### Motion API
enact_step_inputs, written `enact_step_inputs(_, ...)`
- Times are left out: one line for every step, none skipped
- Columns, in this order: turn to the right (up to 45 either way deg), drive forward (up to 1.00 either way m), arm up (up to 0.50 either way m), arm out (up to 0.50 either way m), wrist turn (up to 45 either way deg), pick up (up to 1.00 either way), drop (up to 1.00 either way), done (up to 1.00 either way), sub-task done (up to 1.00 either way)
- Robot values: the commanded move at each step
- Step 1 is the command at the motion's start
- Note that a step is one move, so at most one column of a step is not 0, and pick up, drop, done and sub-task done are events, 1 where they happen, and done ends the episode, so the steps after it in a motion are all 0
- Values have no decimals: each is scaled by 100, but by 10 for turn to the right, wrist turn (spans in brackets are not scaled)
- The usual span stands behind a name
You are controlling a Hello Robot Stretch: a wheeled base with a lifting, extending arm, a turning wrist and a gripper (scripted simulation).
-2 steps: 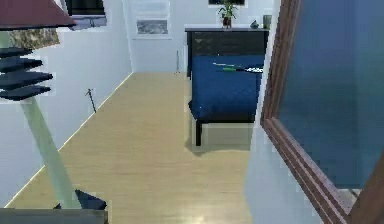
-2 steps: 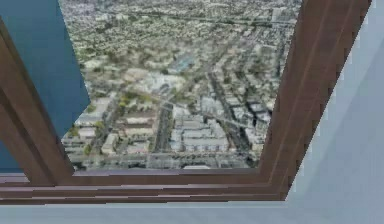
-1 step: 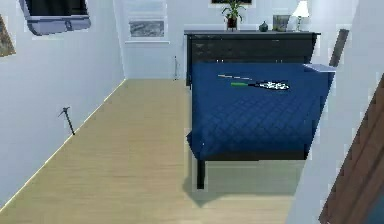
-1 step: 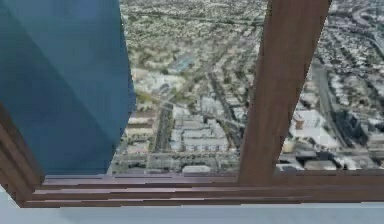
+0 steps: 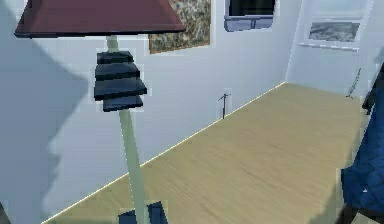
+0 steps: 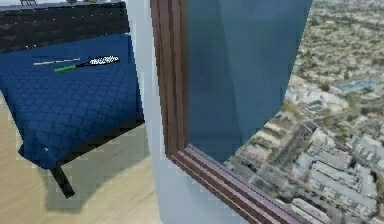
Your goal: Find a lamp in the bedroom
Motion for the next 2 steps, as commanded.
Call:
enact_step_inputs(-180,0,0,0,0,0,0,0,0)
enact_step_inputs(0,0,0,0,0,0,0,100,0)
